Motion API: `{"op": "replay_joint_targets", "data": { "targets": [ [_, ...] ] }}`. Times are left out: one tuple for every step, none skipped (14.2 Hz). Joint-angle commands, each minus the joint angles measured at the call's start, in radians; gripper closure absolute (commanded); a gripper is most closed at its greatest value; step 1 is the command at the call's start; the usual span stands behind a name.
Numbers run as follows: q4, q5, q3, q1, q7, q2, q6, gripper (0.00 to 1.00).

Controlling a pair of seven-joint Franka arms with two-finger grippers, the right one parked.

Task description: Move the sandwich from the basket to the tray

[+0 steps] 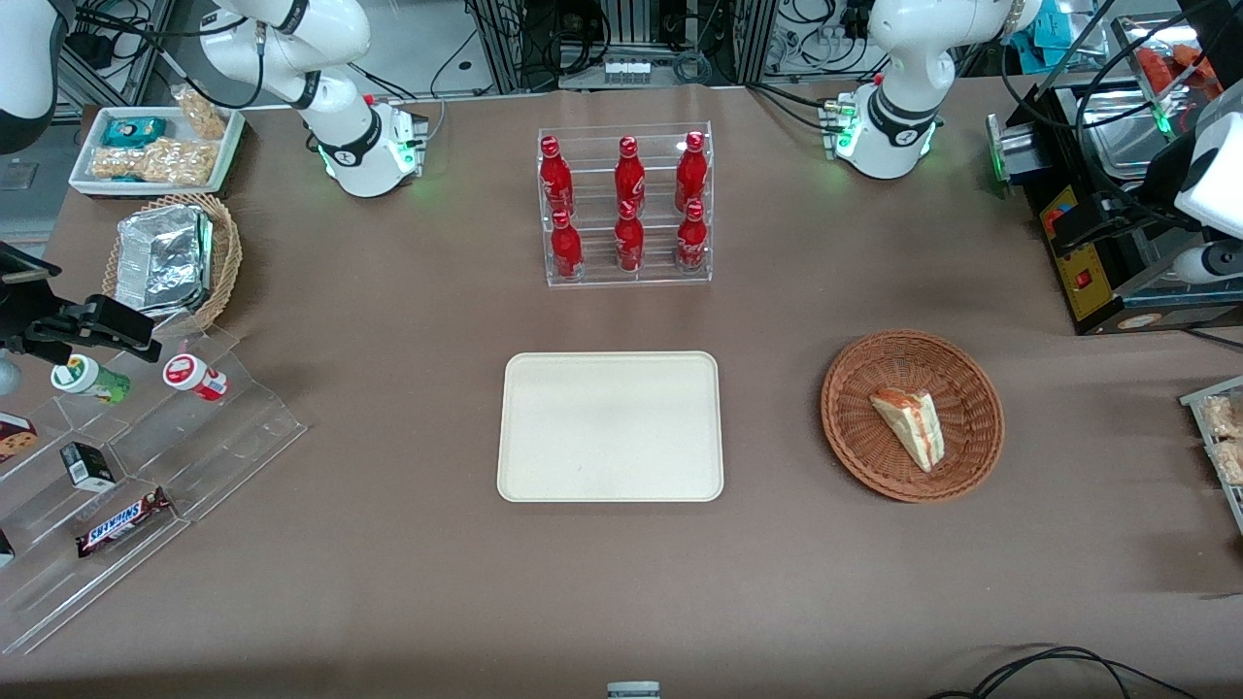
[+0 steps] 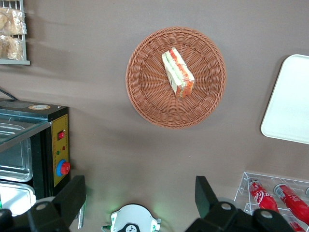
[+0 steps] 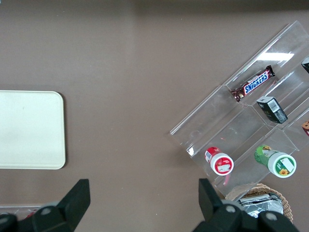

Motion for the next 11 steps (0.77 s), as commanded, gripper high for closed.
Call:
{"op": "replay_joint_targets", "data": {
  "targets": [
    [-0.005,-0.021,0.000,-0.001,0.010,-0.008,0.009,0.00],
    [-0.006,-0.020,0.000,-0.002,0.004,-0.008,0.004,0.00],
    [-0.006,-0.020,0.000,-0.002,0.001,-0.006,0.006,0.00],
    [-0.006,-0.020,0.000,-0.002,0.000,-0.006,0.006,0.00],
    [-0.009,-0.020,0.000,-0.002,0.000,-0.006,0.006,0.00],
    [-0.012,-0.020,0.000,-0.002,0.000,-0.001,0.004,0.00],
    [-0.012,-0.018,0.000,-0.002,0.000,0.008,0.001,0.00],
    [-0.017,-0.017,0.000,-0.002,-0.002,0.015,-0.001,0.00],
    [-0.024,-0.017,0.002,0.002,-0.003,0.029,-0.002,0.00],
    [-0.046,-0.018,0.003,0.008,-0.008,0.046,0.002,0.00],
    [-0.060,-0.018,0.005,0.008,-0.032,0.063,0.012,0.00]
  ]
}}
